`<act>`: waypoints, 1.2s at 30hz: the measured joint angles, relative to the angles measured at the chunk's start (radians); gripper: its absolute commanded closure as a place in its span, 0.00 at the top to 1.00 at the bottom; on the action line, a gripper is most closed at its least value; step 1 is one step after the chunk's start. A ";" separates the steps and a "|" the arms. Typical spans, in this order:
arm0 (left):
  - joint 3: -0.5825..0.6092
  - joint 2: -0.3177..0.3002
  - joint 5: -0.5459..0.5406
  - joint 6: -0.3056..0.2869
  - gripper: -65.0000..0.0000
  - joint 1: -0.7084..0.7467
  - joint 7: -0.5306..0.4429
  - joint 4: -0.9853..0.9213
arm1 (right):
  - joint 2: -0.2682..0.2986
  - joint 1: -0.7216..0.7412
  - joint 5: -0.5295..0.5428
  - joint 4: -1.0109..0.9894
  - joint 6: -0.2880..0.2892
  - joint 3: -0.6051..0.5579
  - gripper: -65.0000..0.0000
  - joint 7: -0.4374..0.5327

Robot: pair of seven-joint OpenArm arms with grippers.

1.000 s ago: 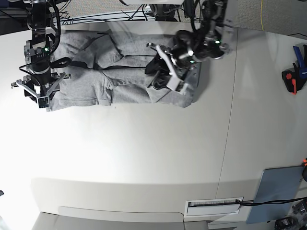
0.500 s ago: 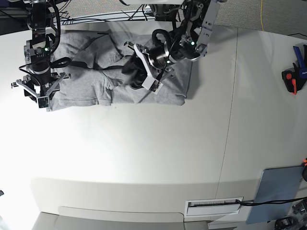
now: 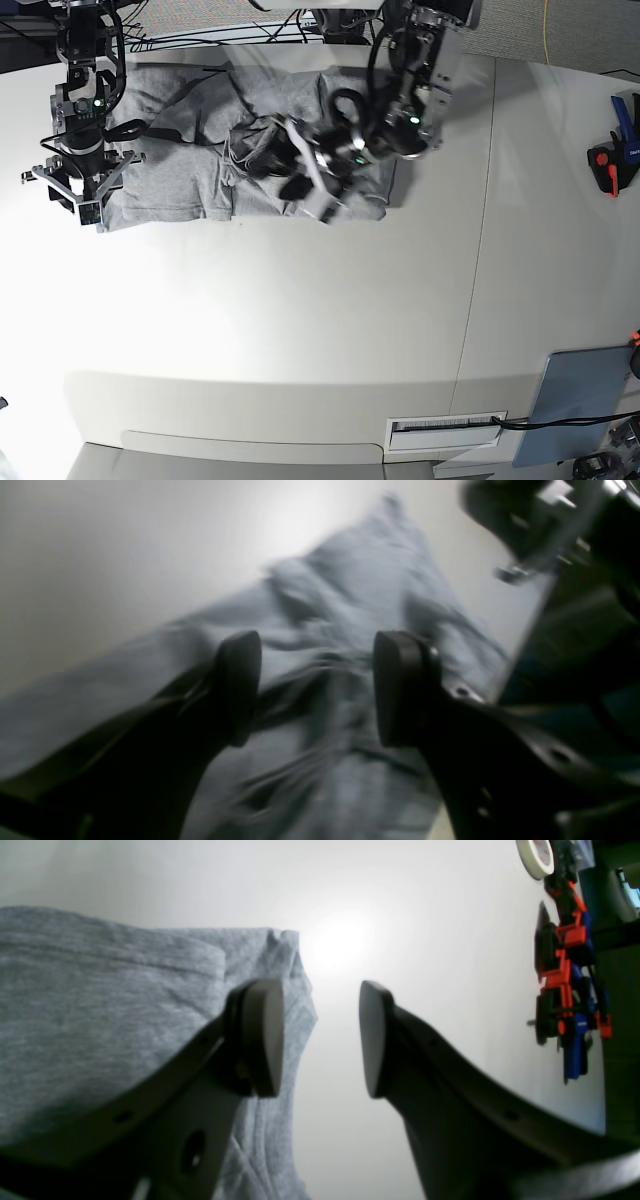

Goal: Fold the T-shirt properly
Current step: 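Move the left gripper to the middle of the folded strip, then grasp the strip's middle with the left gripper and fold one half over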

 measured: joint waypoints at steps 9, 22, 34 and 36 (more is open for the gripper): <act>-0.042 -0.002 0.207 -0.034 0.00 0.025 0.014 0.002 | 0.000 0.000 0.000 0.000 0.000 0.000 0.38 0.000; 0.170 -0.002 0.471 0.142 0.00 -0.005 0.008 -0.069 | 0.000 0.000 0.000 0.000 0.000 0.000 0.38 -0.019; 0.307 0.000 0.444 0.191 0.00 -0.058 -0.071 -0.137 | 0.000 0.000 0.000 0.000 0.000 0.000 0.38 -0.026; 0.343 0.000 0.448 0.225 0.00 -0.091 -0.072 -0.176 | 0.000 -0.001 0.000 0.000 0.000 0.000 0.38 -0.026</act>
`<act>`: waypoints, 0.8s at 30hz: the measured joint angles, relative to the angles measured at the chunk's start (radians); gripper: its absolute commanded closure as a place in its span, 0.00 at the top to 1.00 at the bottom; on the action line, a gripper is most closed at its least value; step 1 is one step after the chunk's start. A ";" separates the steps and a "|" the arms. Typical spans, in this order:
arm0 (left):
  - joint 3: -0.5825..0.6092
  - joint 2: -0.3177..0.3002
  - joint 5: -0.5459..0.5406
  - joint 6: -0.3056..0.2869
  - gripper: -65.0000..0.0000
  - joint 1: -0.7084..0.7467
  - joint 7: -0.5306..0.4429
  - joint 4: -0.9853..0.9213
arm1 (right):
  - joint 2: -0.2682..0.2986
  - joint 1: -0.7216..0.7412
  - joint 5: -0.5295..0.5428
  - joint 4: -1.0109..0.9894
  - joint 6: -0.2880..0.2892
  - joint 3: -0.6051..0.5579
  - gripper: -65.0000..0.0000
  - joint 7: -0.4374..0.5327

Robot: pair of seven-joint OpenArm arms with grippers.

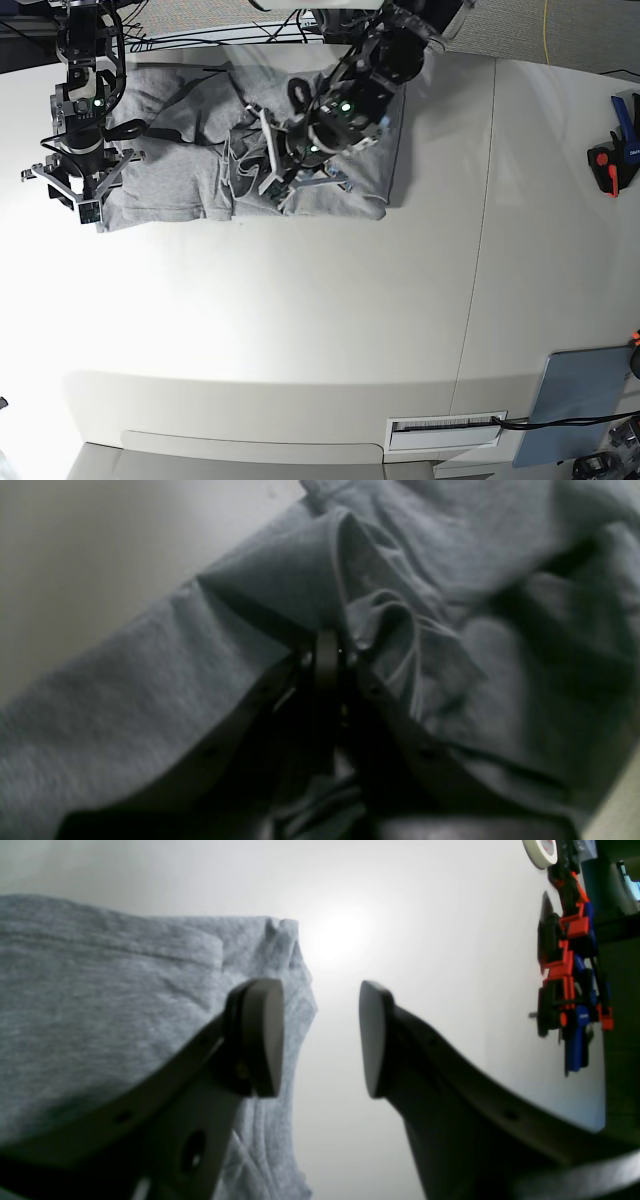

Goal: Fold the T-shirt properly
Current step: 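Grasp the strip's middle with the left gripper and fold one half over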

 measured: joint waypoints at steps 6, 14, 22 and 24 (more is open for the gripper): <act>0.058 0.017 0.002 0.024 0.00 -0.101 -0.031 -0.122 | 0.000 0.000 -0.003 0.000 0.000 0.000 0.38 -0.003; 0.047 0.036 -0.082 -0.072 0.00 -0.134 -0.056 -0.060 | 0.000 0.000 -0.003 0.000 0.000 0.000 0.38 -0.003; -0.179 0.028 -0.062 -0.115 0.00 -0.090 0.083 -0.042 | 0.000 0.000 -0.002 0.000 0.000 0.000 0.38 -0.003; -0.237 0.029 -0.063 -0.172 0.00 -0.053 0.088 -0.040 | 0.000 0.000 -0.002 0.000 0.000 0.000 0.38 -0.003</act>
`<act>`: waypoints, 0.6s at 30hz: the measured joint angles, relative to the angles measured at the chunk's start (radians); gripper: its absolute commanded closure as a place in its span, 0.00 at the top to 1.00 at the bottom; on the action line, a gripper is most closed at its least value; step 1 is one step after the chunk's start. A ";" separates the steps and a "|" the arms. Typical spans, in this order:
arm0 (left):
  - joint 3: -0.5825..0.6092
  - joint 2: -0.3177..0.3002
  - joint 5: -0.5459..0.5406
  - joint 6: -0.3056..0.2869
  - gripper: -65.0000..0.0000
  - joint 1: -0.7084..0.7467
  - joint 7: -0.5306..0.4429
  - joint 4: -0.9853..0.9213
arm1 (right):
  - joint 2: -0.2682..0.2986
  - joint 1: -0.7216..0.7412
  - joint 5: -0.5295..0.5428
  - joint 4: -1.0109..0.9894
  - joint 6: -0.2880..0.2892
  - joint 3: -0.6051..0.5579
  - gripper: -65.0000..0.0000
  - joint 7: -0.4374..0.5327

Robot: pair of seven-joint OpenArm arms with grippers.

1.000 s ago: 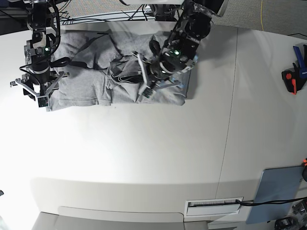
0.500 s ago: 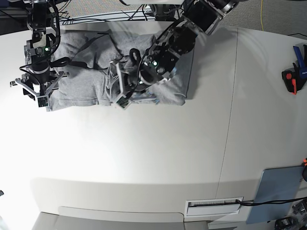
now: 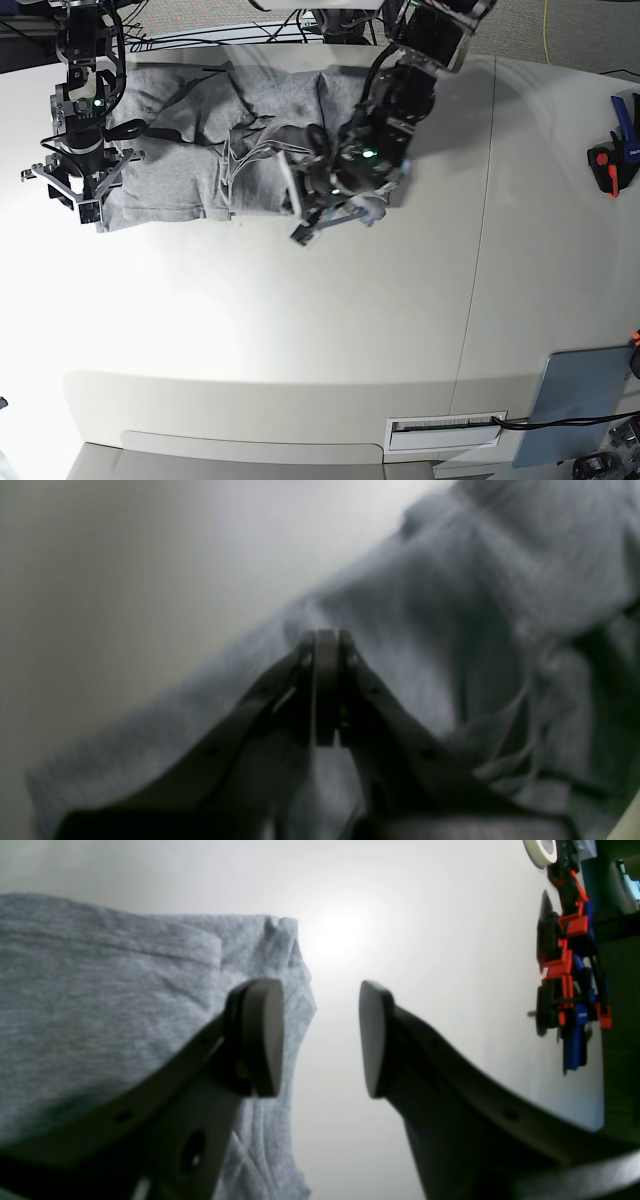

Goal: Fold the T-shirt properly
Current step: 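Grasp the strip's middle with the left gripper and fold one half over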

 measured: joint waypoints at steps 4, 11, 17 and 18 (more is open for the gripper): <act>-0.050 -0.023 -0.056 -0.033 0.00 0.077 0.004 0.052 | 0.000 0.000 0.000 0.000 0.000 0.000 0.38 0.004; -0.050 -0.129 -0.031 -0.026 0.00 0.166 -0.012 0.189 | 0.000 0.000 0.000 0.000 0.000 0.000 0.38 0.004; -0.050 -0.182 0.024 0.076 0.00 0.231 -0.069 0.188 | 0.000 0.000 0.000 0.000 0.000 0.000 0.38 0.003; -0.050 -0.181 0.024 0.076 0.00 0.237 -0.072 0.189 | 0.000 0.000 0.000 0.000 0.000 0.000 0.38 0.004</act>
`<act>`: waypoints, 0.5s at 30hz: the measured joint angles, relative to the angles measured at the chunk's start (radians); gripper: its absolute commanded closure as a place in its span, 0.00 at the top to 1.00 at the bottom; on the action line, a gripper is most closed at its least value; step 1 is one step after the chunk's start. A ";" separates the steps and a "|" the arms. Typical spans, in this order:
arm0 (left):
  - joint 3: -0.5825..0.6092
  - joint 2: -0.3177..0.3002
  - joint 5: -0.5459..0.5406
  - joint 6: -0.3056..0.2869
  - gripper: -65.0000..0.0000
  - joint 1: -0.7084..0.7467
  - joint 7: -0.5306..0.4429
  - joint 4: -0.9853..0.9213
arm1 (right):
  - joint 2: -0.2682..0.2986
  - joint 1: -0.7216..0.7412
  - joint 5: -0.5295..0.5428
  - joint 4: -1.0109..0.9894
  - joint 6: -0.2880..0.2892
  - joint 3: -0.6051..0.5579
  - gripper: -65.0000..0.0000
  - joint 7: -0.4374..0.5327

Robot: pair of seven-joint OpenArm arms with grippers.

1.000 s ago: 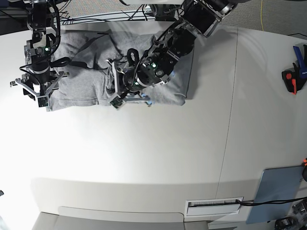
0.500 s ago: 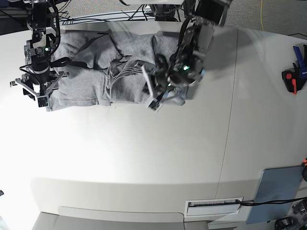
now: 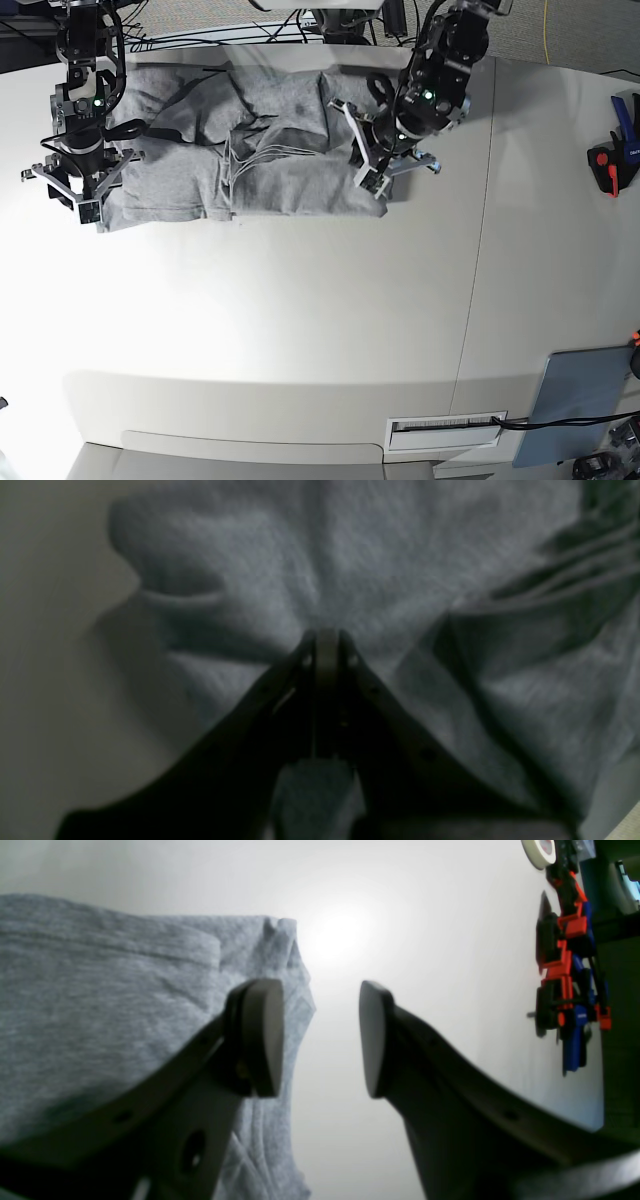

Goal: Fold the T-shirt properly
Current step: 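Grasp the strip's middle with the left gripper and fold one half over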

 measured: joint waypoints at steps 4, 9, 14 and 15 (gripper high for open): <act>-0.001 0.000 -0.035 -0.045 0.00 0.018 -0.006 0.003 | 0.000 0.000 0.000 0.000 0.000 0.000 0.38 0.000; 0.000 0.000 -0.094 -0.052 0.00 0.021 0.013 0.019 | 0.000 0.000 0.000 0.000 0.000 0.000 0.38 0.000; 0.010 -0.001 -0.102 -0.055 0.00 0.020 0.009 0.091 | 0.000 0.000 0.000 0.000 0.000 0.000 0.38 0.000; 0.024 -0.003 -0.101 -0.054 0.00 0.018 0.008 0.091 | 0.000 0.000 0.000 0.000 0.000 0.000 0.38 0.000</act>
